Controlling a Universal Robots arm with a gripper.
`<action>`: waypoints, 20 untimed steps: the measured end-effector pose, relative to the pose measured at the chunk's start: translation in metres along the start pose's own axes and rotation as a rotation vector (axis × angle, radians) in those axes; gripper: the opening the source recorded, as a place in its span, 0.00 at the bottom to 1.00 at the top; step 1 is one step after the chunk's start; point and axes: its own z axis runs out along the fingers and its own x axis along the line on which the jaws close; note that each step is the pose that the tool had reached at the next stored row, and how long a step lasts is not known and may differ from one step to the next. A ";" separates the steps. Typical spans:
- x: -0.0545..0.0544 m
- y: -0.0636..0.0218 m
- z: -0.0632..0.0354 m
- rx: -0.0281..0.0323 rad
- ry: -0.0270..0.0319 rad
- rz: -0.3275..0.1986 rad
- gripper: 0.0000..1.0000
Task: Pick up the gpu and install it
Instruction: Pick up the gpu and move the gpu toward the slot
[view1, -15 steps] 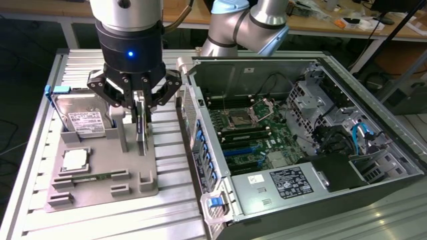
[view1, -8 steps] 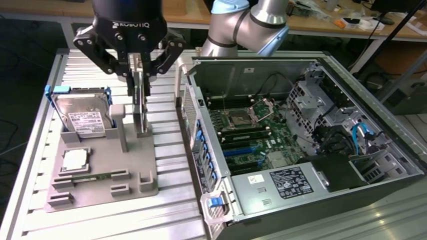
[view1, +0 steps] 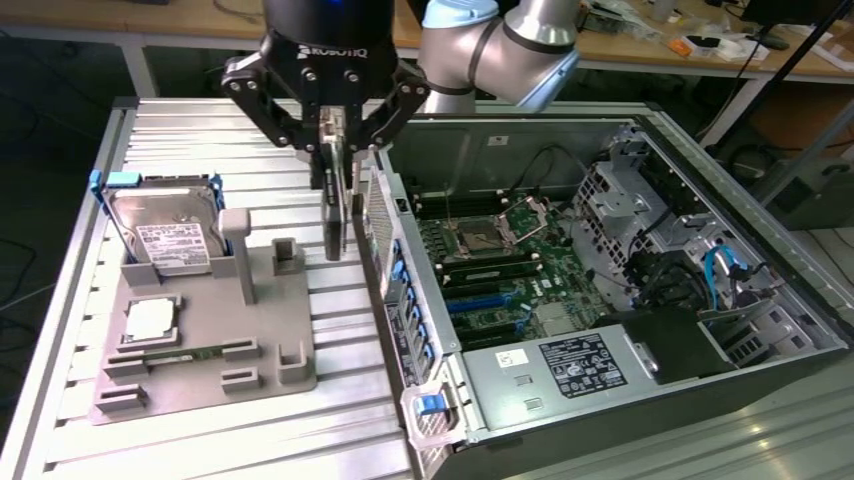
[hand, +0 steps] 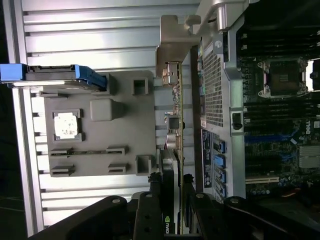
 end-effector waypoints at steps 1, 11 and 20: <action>-0.006 0.0003 0.0003 0.0000 0.0001 0.000 0.27; -0.062 0.0033 0.0036 0.0010 0.0183 -0.001 0.27; -0.105 0.0056 0.0047 0.0010 0.0188 -0.001 0.27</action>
